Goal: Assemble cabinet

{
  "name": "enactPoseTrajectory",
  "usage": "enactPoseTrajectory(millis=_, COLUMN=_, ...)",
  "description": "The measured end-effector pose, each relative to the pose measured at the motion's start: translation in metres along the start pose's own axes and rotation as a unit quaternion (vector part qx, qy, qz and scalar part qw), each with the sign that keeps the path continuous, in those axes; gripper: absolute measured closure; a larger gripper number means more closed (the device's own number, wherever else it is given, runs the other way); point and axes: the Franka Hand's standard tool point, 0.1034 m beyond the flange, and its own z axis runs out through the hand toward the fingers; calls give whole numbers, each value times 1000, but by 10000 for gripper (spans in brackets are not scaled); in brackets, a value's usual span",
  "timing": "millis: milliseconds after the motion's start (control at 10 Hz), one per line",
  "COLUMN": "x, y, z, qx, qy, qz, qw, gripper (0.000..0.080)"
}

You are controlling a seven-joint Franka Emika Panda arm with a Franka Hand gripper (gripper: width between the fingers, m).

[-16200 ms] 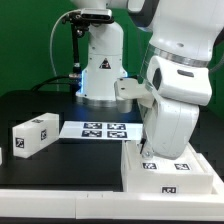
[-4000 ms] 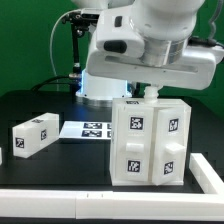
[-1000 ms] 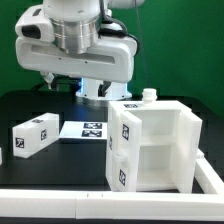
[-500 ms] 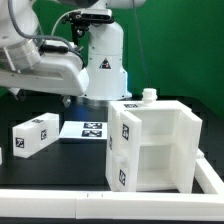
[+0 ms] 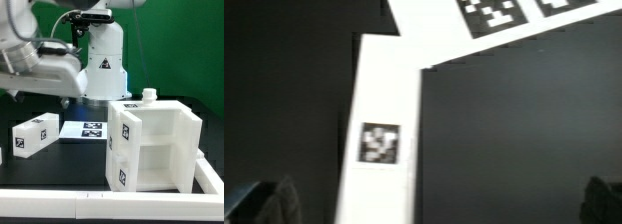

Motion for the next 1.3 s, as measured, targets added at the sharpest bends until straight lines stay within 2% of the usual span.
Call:
enactPoseTrajectory(millis=200, x=12, y=14, z=2, qx=-3, qy=-43, qz=15, qw=999, gripper=3)
enactPoseTrajectory(millis=400, x=15, y=12, z=6, qx=-13, qy=-105, qz=53, qw=993, gripper=3)
enactPoseTrajectory(millis=500, x=20, y=12, z=5, qx=-15, qy=-94, qz=45, qw=994, gripper=3)
enactPoseTrajectory(millis=700, x=20, y=14, z=6, qx=-14, qy=-97, qz=47, qw=994, gripper=3)
enactPoseTrajectory(millis=800, x=21, y=18, z=7, qx=-8, qy=-116, qz=55, qw=992, gripper=3)
enactPoseTrajectory(millis=900, x=29, y=20, z=7, qx=3, qy=-125, qz=68, qw=990, gripper=3)
enactPoseTrajectory(millis=1000, x=35, y=19, z=8, qx=6, qy=-124, qz=72, qw=990, gripper=3)
enactPoseTrajectory(millis=1300, x=42, y=14, z=32, qx=0, qy=-129, qz=103, qw=986, gripper=3)
